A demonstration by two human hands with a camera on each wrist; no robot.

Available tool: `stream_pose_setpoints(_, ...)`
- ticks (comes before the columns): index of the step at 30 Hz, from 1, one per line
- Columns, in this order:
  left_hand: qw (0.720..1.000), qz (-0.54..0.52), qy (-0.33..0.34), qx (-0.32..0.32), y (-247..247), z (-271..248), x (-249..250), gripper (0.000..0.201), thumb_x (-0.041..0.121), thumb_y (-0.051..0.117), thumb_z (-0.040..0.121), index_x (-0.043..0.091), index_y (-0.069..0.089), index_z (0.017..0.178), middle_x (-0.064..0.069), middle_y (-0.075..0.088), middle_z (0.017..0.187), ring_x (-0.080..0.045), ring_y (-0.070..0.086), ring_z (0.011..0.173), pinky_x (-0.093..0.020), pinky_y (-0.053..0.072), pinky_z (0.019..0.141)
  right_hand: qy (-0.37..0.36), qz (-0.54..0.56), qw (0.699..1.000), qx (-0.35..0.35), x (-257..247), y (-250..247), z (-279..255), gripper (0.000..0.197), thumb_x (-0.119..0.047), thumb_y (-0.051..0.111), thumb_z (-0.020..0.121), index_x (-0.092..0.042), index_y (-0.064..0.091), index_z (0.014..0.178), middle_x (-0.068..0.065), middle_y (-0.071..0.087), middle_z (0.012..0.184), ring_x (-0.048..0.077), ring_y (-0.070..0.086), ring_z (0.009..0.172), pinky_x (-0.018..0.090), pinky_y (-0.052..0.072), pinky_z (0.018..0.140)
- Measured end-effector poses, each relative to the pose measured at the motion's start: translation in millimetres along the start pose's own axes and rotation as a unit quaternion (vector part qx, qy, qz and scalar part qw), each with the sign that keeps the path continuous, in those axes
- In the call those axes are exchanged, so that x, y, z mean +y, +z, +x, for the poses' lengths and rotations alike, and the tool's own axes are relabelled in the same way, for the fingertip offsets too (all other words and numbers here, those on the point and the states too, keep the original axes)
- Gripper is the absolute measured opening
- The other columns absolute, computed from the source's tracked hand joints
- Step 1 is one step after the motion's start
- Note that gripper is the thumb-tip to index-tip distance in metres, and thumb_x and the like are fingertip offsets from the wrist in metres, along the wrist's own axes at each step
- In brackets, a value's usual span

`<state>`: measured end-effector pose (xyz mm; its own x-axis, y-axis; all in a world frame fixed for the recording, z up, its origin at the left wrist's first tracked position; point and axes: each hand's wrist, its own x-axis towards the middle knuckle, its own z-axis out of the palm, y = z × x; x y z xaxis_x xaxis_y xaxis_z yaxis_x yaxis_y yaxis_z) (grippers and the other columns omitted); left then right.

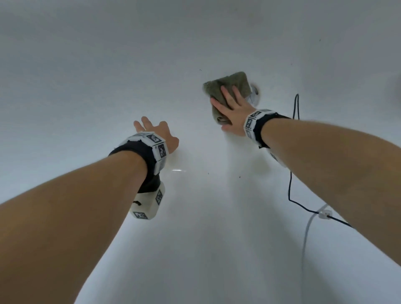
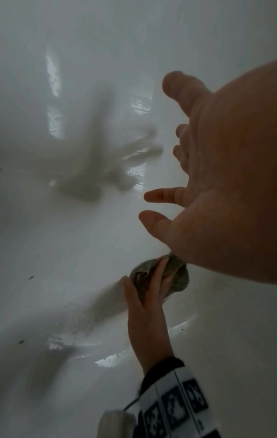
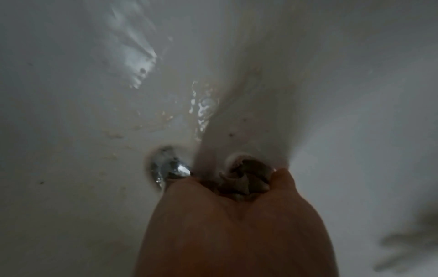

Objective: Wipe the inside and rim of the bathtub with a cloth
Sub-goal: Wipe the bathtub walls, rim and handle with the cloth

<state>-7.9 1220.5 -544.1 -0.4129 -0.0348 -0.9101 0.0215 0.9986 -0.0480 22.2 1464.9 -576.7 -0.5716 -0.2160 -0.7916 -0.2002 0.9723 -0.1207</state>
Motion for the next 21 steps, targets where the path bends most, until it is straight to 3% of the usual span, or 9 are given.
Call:
stream_pose_setpoints(3, 1.0, 0.001, -0.003, -0.01, 6.2, -5.1, -1.6, 0.044, 0.035, 0.046, 0.089, 0.022, 0.047, 0.131, -0.013, 0.014, 0.155, -0.04, 0.009, 0.142, -0.055, 0.025, 0.111, 0.009, 0.017, 1.0, -0.012, -9.5, 13.2, -18.3, 0.088, -0.044, 0.05, 0.096, -0.017, -0.01, 0.155, 0.022, -0.021, 0.158, 0.043, -0.018, 0.145, 0.041, -0.019, 0.109)
stream_pose_setpoints(6, 1.0, 0.007, 0.0, -0.016, 9.5, -7.2, -2.0, 0.043, 0.038, 0.047, 0.089, 0.023, 0.048, 0.129, -0.013, 0.015, 0.154, -0.04, 0.01, 0.142, -0.056, 0.026, 0.11, 0.046, -0.015, 0.998, -0.044, -29.2, 40.1, -44.3, 0.095, -0.057, 0.039, 0.096, -0.006, -0.019, 0.151, 0.027, -0.022, 0.156, 0.047, -0.017, 0.144, 0.046, -0.022, 0.104)
stream_pose_setpoints(9, 1.0, 0.011, 0.007, -0.015, 7.4, -8.8, 4.5, 0.042, 0.037, 0.046, 0.089, 0.023, 0.049, 0.128, -0.013, 0.017, 0.153, -0.04, 0.012, 0.14, -0.054, 0.028, 0.109, 0.146, 0.039, 0.984, -0.095, -20.8, 81.2, -57.0, 0.101, -0.068, 0.034, 0.091, -0.007, -0.021, 0.15, 0.026, -0.026, 0.155, 0.051, -0.017, 0.143, 0.058, -0.013, 0.116)
stream_pose_setpoints(11, 1.0, 0.013, 0.016, -0.012, 4.0, -9.6, 12.1, 0.042, 0.037, 0.046, 0.089, 0.023, 0.049, 0.129, -0.013, 0.017, 0.152, -0.04, 0.013, 0.14, -0.053, 0.028, 0.109, 0.205, 0.056, 0.971, -0.108, -1.6, 89.0, -59.1, 0.103, -0.072, 0.031, 0.088, -0.009, -0.02, 0.152, 0.023, -0.026, 0.157, 0.049, -0.017, 0.144, 0.056, -0.005, 0.12)
stream_pose_setpoints(15, 0.999, 0.014, 0.035, -0.014, 1.7, -9.4, 21.5, 0.042, 0.039, 0.045, 0.089, 0.026, 0.048, 0.129, -0.012, 0.018, 0.151, -0.04, 0.014, 0.139, -0.052, 0.029, 0.109, 0.234, 0.074, 0.966, -0.077, 43.9, 63.8, -45.0, 0.093, -0.065, 0.033, 0.093, -0.015, -0.018, 0.153, 0.018, -0.023, 0.159, 0.046, -0.015, 0.146, 0.052, -0.004, 0.119)
stream_pose_setpoints(18, 0.999, 0.012, 0.036, -0.016, 4.2, -9.3, 24.4, 0.042, 0.04, 0.045, 0.089, 0.028, 0.048, 0.13, -0.012, 0.02, 0.151, -0.04, 0.014, 0.14, -0.051, 0.028, 0.11, 0.206, 0.066, 0.976, -0.025, 75.4, 36.7, -26.4, 0.074, -0.049, 0.03, 0.1, -0.019, -0.009, 0.156, 0.016, -0.016, 0.161, 0.046, -0.009, 0.146, 0.054, 0.0, 0.119)
stream_pose_setpoints(21, 0.999, 0.015, 0.045, -0.008, 6.9, -10.3, 26.0, 0.041, 0.039, 0.046, 0.09, 0.027, 0.048, 0.129, -0.011, 0.028, 0.145, -0.037, 0.021, 0.135, -0.046, 0.031, 0.109, 0.186, 0.078, 0.979, -0.015, 90.3, 14.5, -9.6, 0.071, -0.04, 0.036, 0.101, -0.022, -0.004, 0.156, 0.013, -0.015, 0.162, 0.046, -0.008, 0.147, 0.054, 0.001, 0.121)
